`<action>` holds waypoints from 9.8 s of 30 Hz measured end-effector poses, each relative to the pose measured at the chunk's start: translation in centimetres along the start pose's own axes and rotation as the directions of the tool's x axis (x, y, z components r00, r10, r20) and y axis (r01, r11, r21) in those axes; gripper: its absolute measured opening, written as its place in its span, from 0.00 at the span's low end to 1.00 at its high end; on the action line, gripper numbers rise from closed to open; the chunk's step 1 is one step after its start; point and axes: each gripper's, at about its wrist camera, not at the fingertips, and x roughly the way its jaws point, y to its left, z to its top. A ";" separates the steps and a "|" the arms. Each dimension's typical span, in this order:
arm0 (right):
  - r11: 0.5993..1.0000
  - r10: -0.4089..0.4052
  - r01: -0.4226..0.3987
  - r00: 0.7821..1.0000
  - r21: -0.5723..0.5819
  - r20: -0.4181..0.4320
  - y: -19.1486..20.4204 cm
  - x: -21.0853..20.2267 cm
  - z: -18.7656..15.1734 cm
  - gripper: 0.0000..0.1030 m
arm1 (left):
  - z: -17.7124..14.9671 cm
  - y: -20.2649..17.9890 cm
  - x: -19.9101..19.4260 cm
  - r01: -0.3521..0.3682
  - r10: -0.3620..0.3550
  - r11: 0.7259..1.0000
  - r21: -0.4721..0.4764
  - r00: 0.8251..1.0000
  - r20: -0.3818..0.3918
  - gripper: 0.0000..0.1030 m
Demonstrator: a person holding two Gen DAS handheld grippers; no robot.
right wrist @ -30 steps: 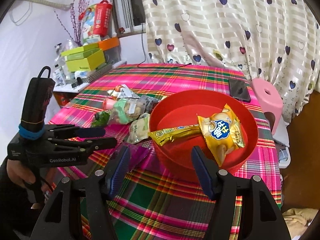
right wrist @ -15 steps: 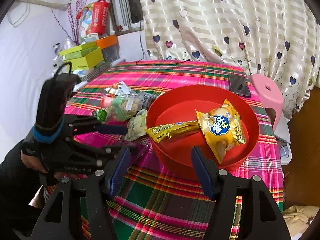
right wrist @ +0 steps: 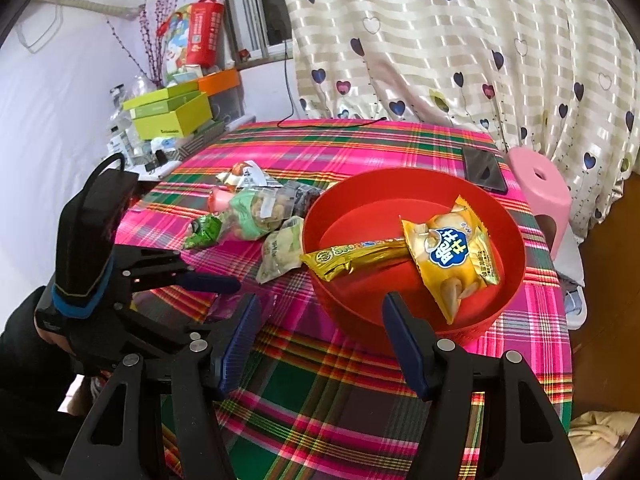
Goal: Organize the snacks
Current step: 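Move the left gripper to the purple packet and grasp it, then lift the purple packet with the left gripper while the right grasps the green chip bag, then carry the green chip bag over the red basket with the right gripper while the left holds the purple packet, then lower the green chip bag into the basket with the right gripper while the left drops the purple packet in, then open both grippers and withdraw them from the red basket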
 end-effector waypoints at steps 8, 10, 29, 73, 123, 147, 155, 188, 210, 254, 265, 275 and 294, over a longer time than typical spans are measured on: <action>1.000 0.005 -0.005 1.000 -0.009 0.000 0.8 -0.3 -0.2 0.62 | -0.5 0.2 0.0 0.069 -0.066 0.994 0.083 0.997 -0.035 0.57; 1.000 0.006 -0.006 1.000 -0.012 0.000 1.0 -0.3 -0.2 0.62 | -0.6 0.3 0.3 0.059 -0.055 0.994 0.093 0.997 -0.048 0.57; 0.999 0.041 -0.041 0.999 -0.004 -0.008 1.6 0.3 0.4 0.62 | -2.6 1.3 -1.5 -0.107 0.120 0.972 -0.209 0.992 0.048 0.35; 0.980 0.197 -0.195 0.933 0.037 -0.301 13.2 19.7 6.9 0.62 | -10.4 12.4 -11.9 -0.220 0.377 0.787 -0.577 0.911 0.167 0.35; 0.974 0.224 -0.226 0.972 -0.019 -0.075 10.8 7.2 5.2 0.37 | -5.1 5.5 -12.2 -0.235 0.381 0.819 -0.524 0.905 0.189 0.35; 0.985 0.165 -0.166 0.986 0.056 0.028 5.0 1.3 3.6 0.38 | 0.3 0.7 -10.0 -0.180 0.293 0.894 -0.411 0.928 0.231 0.35; 0.986 0.134 -0.137 0.990 0.093 0.036 2.7 0.7 3.4 0.38 | 2.0 -0.5 -8.7 -0.155 0.255 0.914 -0.375 0.938 0.234 0.35; 0.977 0.045 -0.053 0.998 0.208 0.044 -4.1 -0.7 1.8 0.38 | 6.9 -3.7 -3.8 -0.087 0.146 0.959 -0.270 0.967 0.207 0.35; 0.954 -0.043 0.050 0.999 0.296 -0.031 -9.6 0.9 0.3 0.38 | 9.7 -4.4 1.7 -0.050 0.076 0.977 -0.208 0.990 0.121 0.35; 0.973 -0.085 0.077 0.996 0.218 0.027 -6.0 -1.8 0.6 0.35 | 5.0 -0.5 -3.3 -0.076 0.138 0.941 -0.330 0.976 0.170 0.40; 0.967 -0.059 0.075 0.996 0.243 -0.073 -6.6 2.2 -0.5 0.15 | 3.7 0.1 -4.4 -0.089 0.160 0.931 -0.355 0.971 0.176 0.40; 0.969 -0.029 0.035 0.999 0.246 -0.030 -5.5 0.7 0.1 0.24 | 2.5 1.7 -4.8 -0.123 0.200 0.908 -0.401 0.968 0.155 0.40; 0.990 0.051 -0.052 0.999 0.134 0.009 -1.4 0.0 1.7 0.48 | 0.9 4.4 -5.8 -0.165 0.256 0.864 -0.475 0.957 0.135 0.46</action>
